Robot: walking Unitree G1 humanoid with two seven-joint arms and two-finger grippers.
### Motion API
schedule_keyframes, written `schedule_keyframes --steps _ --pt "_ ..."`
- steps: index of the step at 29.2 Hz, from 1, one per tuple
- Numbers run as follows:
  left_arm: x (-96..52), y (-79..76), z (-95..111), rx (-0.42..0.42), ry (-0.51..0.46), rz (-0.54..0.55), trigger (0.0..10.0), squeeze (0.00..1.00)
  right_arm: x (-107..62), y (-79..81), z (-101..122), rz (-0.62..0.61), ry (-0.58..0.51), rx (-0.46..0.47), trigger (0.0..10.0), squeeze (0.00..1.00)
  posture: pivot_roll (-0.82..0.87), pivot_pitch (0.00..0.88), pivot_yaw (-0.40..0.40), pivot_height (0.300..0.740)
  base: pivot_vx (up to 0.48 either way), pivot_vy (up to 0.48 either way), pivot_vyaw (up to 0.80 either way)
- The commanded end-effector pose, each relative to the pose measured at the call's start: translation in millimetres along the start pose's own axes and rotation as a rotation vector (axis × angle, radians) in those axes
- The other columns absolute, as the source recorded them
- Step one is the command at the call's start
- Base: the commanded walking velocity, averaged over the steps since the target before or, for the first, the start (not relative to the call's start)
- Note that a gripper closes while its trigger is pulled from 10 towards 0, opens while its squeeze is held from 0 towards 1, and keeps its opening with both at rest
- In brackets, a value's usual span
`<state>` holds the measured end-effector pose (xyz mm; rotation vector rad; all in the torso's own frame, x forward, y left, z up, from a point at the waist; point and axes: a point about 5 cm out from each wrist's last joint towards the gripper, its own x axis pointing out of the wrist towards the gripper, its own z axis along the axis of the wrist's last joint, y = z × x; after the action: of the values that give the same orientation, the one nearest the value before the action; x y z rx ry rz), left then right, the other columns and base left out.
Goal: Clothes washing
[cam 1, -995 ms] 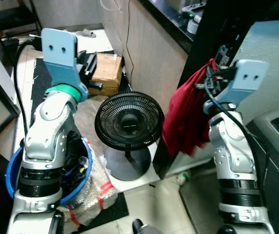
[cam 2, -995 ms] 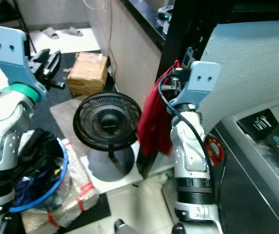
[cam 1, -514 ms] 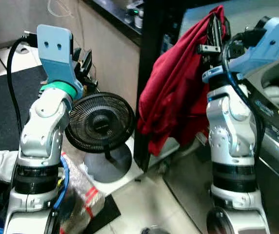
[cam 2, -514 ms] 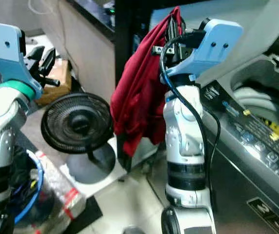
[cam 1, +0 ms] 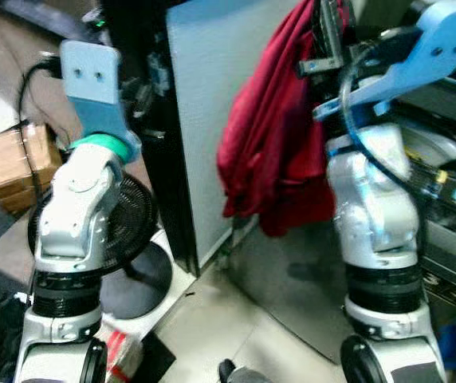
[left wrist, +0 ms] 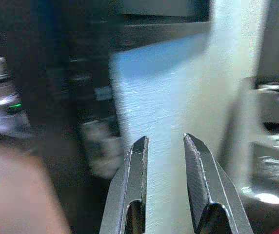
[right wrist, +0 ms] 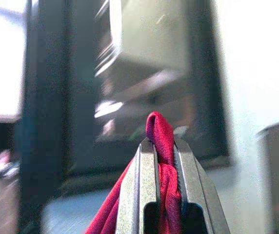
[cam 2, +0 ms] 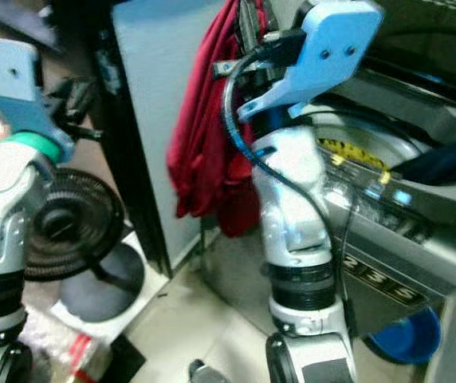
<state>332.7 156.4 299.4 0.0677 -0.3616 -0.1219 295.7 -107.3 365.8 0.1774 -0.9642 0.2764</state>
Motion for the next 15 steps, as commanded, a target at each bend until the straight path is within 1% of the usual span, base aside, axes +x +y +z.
schedule_keyframes --steps 1,2,3,5,11,14,15 --pt "-1.6 2.2 -2.1 0.003 0.011 0.01 10.0 0.0 9.0 7.4 21.9 0.019 -0.104 0.024 10.0 0.0 0.05 0.047 0.043 0.74 0.0 0.0 -0.8" --pt "-1.6 2.2 -2.1 0.003 0.011 0.01 10.0 0.0 9.0 7.4 21.9 0.019 -0.104 0.024 10.0 0.0 0.05 0.047 0.043 0.74 0.0 0.0 -0.8" --pt "-1.3 2.1 -1.4 0.0 0.01 0.013 10.0 0.0 14.2 9.5 34.1 0.029 -0.156 0.04 10.0 0.0 0.05 0.05 0.042 0.74 0.0 0.0 -0.8" --pt "-1.2 2.0 -1.3 -0.002 0.009 0.014 10.0 0.0 15.5 10.1 37.4 0.03 -0.17 0.046 10.0 0.0 0.05 0.05 0.041 0.74 0.0 0.0 -0.8" --pt "-0.6 0.0 -0.8 -0.008 0.006 0.013 10.0 0.0 15.9 10.0 35.9 0.017 -0.158 0.06 10.0 0.0 0.05 0.05 0.04 0.74 0.0 0.0 -0.8" --pt "-0.2 -0.5 -0.7 -0.009 0.006 0.013 10.0 0.0 15.2 8.8 32.1 0.004 -0.132 0.064 10.0 0.0 0.05 0.051 0.039 0.74 0.0 0.0 -0.8" --pt "0.0 -0.2 -0.2 -0.011 0.004 0.015 10.0 0.0 13.8 7.7 27.7 -0.003 -0.111 0.066 10.0 0.0 0.05 0.052 0.039 0.74 0.0 0.0 -0.8"
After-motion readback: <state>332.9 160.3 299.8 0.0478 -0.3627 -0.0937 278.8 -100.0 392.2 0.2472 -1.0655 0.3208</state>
